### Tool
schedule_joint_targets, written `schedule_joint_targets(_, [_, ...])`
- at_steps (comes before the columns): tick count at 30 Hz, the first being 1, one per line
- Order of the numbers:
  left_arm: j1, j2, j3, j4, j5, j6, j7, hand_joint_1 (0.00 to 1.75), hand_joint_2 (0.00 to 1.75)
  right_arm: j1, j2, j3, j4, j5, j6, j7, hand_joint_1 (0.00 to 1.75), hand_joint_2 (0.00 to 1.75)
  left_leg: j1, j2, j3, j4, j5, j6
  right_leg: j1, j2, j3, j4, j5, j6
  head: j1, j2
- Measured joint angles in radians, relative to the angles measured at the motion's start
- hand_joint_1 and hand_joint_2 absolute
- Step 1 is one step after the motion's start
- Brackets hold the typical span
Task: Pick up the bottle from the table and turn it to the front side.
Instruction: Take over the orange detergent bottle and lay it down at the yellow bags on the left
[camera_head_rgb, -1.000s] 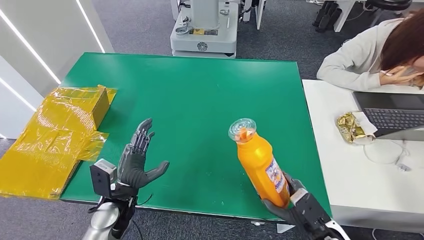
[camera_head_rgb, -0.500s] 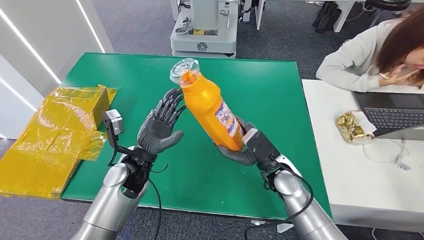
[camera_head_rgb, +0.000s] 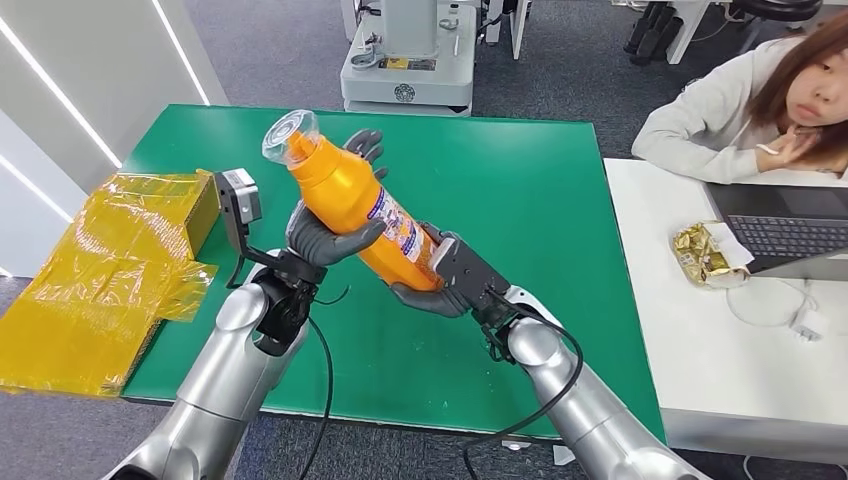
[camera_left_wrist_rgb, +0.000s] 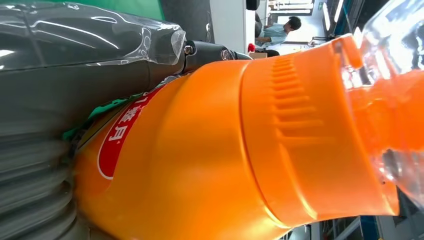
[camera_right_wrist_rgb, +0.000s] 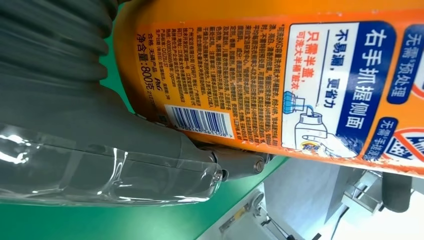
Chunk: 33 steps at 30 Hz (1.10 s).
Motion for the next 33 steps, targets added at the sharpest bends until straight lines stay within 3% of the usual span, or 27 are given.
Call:
schedule_joint_targets(9, [-0.019,0.001,0.0,0.005,-0.031,0.04,0.001,0.0,1.75,-0.007,0.001,0.013,0.026,0.0,-0.014,0.008,1.71,1.75,0.0,0.0,0.0,0.0,0.0,0.0,0.0,0.0,0.0,0.0,0.0,0.0,0.0,0.0])
schedule_joint_targets(10, [-0.021,0.002,0.001,0.004,-0.037,0.047,0.002,0.28,1.75,-0.006,0.001,0.014,0.029,-0.001,-0.018,0.01,1.71,1.75,0.0,0.0,0.0,0.0,0.0,0.0,0.0,0.0,0.0,0.0,0.0,0.0,0.0,0.0])
schedule_joint_targets(13, [-0.023,0.01,0.009,-0.001,-0.042,0.055,0.005,1.59,1.75,-0.001,-0.001,0.017,0.038,-0.002,-0.023,0.013,1.66,1.75,0.0,0.0,0.0,0.0,0.0,0.0,0.0,0.0,0.0,0.0,0.0,0.0,0.0,0.0])
schedule_joint_targets(14, [-0.023,0.013,0.013,-0.002,-0.04,0.049,0.007,1.75,1.75,0.002,-0.002,0.018,0.041,-0.001,-0.023,0.012,1.65,1.75,0.0,0.0,0.0,0.0,0.0,0.0,0.0,0.0,0.0,0.0,0.0,0.0,0.0,0.0])
schedule_joint_targets(26, [-0.005,0.02,0.02,-0.002,0.035,-0.038,0.052,1.75,1.75,0.01,-0.008,0.022,0.067,-0.005,-0.019,-0.006,1.37,1.75,0.0,0.0,0.0,0.0,0.0,0.0,0.0,0.0,0.0,0.0,0.0,0.0,0.0,0.0])
schedule_joint_targets(30, [-0.001,0.019,0.022,0.0,0.075,-0.067,0.073,1.75,1.75,0.01,-0.013,0.026,0.07,-0.012,-0.017,-0.015,0.32,1.75,0.0,0.0,0.0,0.0,0.0,0.0,0.0,0.0,0.0,0.0,0.0,0.0,0.0,0.0])
schedule_joint_targets(33, [-0.001,0.019,0.022,0.002,0.081,-0.08,0.08,1.75,1.75,0.011,-0.018,0.03,0.071,-0.021,-0.018,-0.021,0.03,1.75,0.0,0.0,0.0,0.0,0.0,0.0,0.0,0.0,0.0,0.0,0.0,0.0,0.0,0.0])
